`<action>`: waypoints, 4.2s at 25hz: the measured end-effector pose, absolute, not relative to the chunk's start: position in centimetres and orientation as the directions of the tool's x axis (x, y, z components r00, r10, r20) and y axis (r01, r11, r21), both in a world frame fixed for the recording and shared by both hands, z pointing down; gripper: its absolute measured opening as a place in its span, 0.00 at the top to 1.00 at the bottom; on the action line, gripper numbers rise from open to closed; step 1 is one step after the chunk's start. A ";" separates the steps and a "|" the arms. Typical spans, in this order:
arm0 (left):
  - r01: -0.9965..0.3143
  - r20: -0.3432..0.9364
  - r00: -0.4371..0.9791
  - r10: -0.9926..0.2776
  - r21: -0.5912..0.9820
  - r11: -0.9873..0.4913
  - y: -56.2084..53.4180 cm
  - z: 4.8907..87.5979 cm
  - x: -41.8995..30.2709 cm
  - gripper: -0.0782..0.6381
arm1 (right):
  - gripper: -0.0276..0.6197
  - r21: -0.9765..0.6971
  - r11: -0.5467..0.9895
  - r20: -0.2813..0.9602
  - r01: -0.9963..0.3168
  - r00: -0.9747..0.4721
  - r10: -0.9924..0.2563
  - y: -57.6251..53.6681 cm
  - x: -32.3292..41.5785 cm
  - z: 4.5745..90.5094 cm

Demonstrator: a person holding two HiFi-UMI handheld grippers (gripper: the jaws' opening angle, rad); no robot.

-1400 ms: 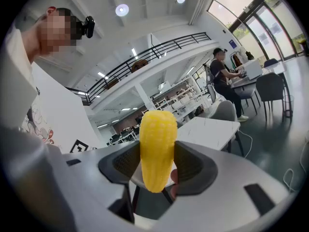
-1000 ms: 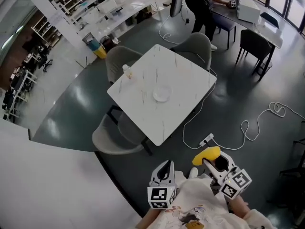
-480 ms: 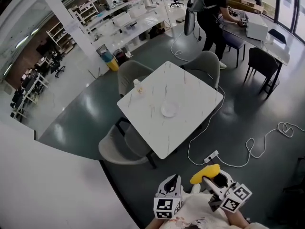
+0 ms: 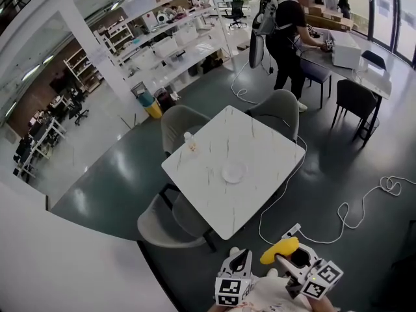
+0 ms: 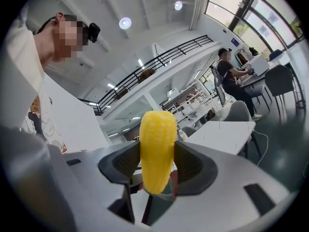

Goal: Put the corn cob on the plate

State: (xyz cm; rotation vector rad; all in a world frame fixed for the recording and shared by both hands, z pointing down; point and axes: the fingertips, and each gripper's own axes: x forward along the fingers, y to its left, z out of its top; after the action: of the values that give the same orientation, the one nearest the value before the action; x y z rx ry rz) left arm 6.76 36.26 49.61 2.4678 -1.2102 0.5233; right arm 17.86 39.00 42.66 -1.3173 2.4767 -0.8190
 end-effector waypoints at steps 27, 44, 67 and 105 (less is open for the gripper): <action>-0.752 0.421 0.645 -0.638 0.199 -0.629 16.9 48.4 -9.5 0.88 | 0.62 -0.577 0.485 0.056 -0.657 -0.624 -0.780 21.5 -0.9 39.9; -0.785 0.400 0.610 -0.684 0.190 -0.589 7.9 47.5 -5.3 0.88 | 0.62 -0.536 0.536 0.071 -0.652 -0.668 -0.741 8.9 3.9 39.0; -0.885 0.371 0.457 -0.808 0.280 -0.372 -2.7 47.2 -2.0 0.88 | 0.62 -0.422 0.679 0.133 -0.601 -0.782 -0.609 -4.8 10.2 38.5; -0.929 0.534 0.294 -0.793 0.354 -0.107 -6.8 55.5 -6.1 0.88 | 0.62 -0.483 0.678 0.441 -0.555 -0.823 -0.360 -12.4 4.8 56.1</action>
State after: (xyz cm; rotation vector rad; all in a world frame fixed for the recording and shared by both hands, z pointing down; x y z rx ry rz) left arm -6.09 -6.81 55.51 1.9319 -1.5337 0.2758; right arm 4.76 -12.36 56.06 -0.8865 3.1578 -1.0901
